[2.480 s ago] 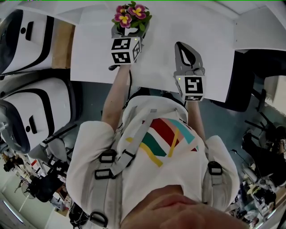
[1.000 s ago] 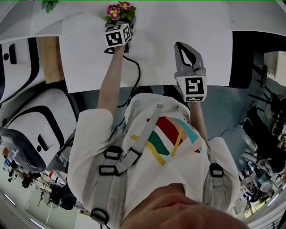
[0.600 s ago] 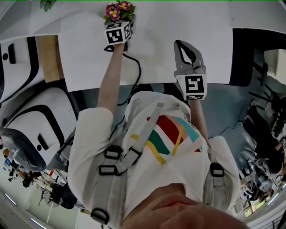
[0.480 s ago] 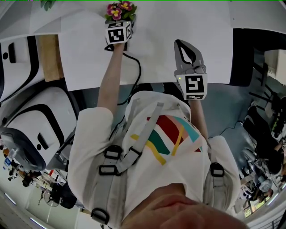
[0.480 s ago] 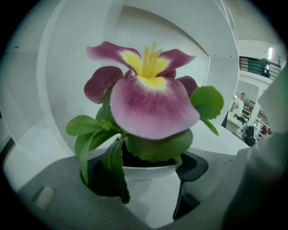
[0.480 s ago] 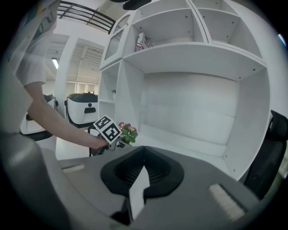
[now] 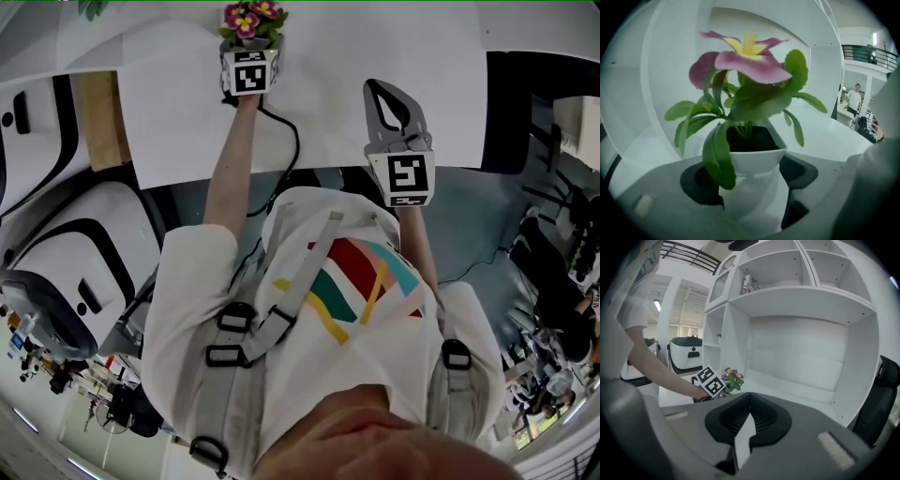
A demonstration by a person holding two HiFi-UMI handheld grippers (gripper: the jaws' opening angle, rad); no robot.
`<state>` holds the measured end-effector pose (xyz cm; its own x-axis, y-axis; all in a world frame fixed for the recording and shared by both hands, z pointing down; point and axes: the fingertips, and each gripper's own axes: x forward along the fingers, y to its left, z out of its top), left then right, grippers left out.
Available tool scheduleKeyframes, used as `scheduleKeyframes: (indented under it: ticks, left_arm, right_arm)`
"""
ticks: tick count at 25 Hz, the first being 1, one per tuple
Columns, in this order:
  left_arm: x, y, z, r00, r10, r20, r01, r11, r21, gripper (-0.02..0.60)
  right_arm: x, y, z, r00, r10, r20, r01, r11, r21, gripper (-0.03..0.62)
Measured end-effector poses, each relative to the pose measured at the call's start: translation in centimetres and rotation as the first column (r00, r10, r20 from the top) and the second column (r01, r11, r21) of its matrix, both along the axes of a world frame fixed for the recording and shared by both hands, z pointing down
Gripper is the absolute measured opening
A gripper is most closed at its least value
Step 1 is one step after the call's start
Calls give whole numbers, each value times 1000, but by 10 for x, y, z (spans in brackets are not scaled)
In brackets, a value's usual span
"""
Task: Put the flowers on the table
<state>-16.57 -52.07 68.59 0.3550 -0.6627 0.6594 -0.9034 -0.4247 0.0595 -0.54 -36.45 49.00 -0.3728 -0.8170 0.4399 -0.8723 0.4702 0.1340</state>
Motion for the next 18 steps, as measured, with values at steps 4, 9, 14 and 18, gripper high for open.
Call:
scheduleKeyframes:
  ticks: [4,9,14,18]
  left_arm:
    - [1,-1,-4,999,-22,-29,23,999,37,423]
    - [0,4,-6,997,-45,-58,47,998,36,442]
    - [-5,9,-11,996,-63,-63,66,997,43,451]
    - [-5,14,-24,994,-69,-80,75,995,65,456]
  right_arm:
    - [0,2,-1,1000,1,-3,-1,1000,3,2]
    - [-2,6,-2,1000,-4,-2,4,1000,4,2]
    - [-6,9,-5,1000,-16,1,16,1000,14,2]
    - [-9,15,-8,999,-33,3,33,999,24,2]
